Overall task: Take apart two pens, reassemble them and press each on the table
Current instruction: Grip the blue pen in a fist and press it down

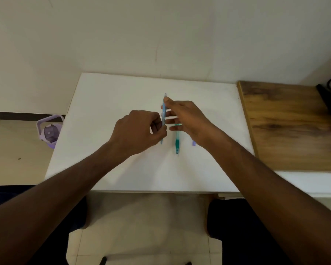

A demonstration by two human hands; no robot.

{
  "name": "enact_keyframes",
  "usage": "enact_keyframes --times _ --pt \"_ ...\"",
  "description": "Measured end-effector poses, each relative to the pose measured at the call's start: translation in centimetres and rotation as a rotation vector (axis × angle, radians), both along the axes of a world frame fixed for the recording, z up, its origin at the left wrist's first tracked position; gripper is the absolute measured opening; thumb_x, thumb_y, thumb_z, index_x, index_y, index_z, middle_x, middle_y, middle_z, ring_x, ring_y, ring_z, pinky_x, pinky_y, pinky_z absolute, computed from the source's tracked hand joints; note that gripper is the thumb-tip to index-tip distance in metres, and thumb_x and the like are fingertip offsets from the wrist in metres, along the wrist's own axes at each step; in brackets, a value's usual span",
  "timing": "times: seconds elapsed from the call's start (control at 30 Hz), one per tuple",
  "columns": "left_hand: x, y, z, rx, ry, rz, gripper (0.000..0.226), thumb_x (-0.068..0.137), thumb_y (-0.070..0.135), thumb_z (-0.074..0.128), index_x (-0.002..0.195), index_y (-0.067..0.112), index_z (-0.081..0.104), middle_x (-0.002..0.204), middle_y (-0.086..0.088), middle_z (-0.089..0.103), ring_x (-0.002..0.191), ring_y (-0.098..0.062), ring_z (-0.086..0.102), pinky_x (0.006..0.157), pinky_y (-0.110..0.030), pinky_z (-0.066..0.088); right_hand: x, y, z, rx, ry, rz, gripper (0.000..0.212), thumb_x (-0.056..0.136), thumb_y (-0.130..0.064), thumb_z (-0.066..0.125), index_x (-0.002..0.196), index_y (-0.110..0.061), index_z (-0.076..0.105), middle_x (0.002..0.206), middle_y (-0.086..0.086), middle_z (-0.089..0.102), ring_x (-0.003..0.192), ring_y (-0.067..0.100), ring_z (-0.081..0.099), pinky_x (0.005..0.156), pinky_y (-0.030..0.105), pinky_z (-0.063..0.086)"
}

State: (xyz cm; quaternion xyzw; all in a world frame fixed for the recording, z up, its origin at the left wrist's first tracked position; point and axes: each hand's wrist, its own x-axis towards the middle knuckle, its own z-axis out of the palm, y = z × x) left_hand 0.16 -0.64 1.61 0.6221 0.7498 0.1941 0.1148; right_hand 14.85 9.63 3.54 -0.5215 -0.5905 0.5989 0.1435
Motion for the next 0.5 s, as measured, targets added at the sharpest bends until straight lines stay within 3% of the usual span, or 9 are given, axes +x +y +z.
enact_keyframes --times 0.1,0.2,0.27,0.37,0.5 --pt "0.0 -0.4 0.7 0.115 0.089 -0.038 0.025 0.086 0.057 0.057 0.083 0.033 0.064 0.073 0.019 0.064 0.064 -0.006 0.061 0.052 -0.021 0.040 -1.2 -0.7 0.5 0.013 0.249 -0.050 0.025 0.107 -0.035 0.058 0.100 -0.017 0.075 0.102 -0.001 0.081 0.095 0.017 0.078 0.089 0.037 0.065" --pt "0.0 -0.4 1.1 0.166 -0.173 0.001 0.020 0.092 0.055 0.062 0.091 0.036 0.066 0.080 0.025 0.071 0.065 -0.002 0.068 0.056 -0.023 0.050 -1.9 -1.2 1.4 -0.065 0.490 -0.181 0.029 0.111 -0.028 0.050 0.094 -0.014 0.069 0.092 0.001 0.082 0.087 0.018 0.079 0.085 0.038 0.065" --pt "-0.3 -0.4 1.3 0.147 -0.364 -0.004 0.014 0.096 0.051 0.068 0.092 0.037 0.070 0.085 0.025 0.074 0.068 -0.002 0.072 0.060 -0.017 0.050 -2.0 -1.1 2.4 -0.102 0.632 -0.265 0.030 0.112 -0.028 0.047 0.094 -0.013 0.066 0.080 0.002 0.078 0.077 0.019 0.077 0.077 0.036 0.065" --pt "-0.5 -0.8 1.7 0.089 -0.605 -0.031 0.014 0.099 0.048 0.070 0.095 0.036 0.075 0.090 0.018 0.079 0.071 -0.006 0.076 0.063 -0.009 0.050 -1.8 -1.2 3.6 -0.192 0.828 -0.299 0.031 0.113 -0.031 0.045 0.092 -0.013 0.059 0.062 0.000 0.053 0.052 0.013 0.052 0.060 0.030 0.052" --pt "-0.4 -2.0 1.9 0.067 -0.718 -0.084 0.012 0.094 0.046 0.076 0.098 0.034 0.078 0.094 0.015 0.079 0.073 -0.014 0.076 0.068 -0.014 0.054 -1.7 -2.0 4.7 -0.300 0.898 -0.215 0.046 0.112 -0.047 0.040 0.077 -0.019 0.050 0.054 -0.007 0.032 0.044 0.007 0.024 0.043 0.023 0.025"
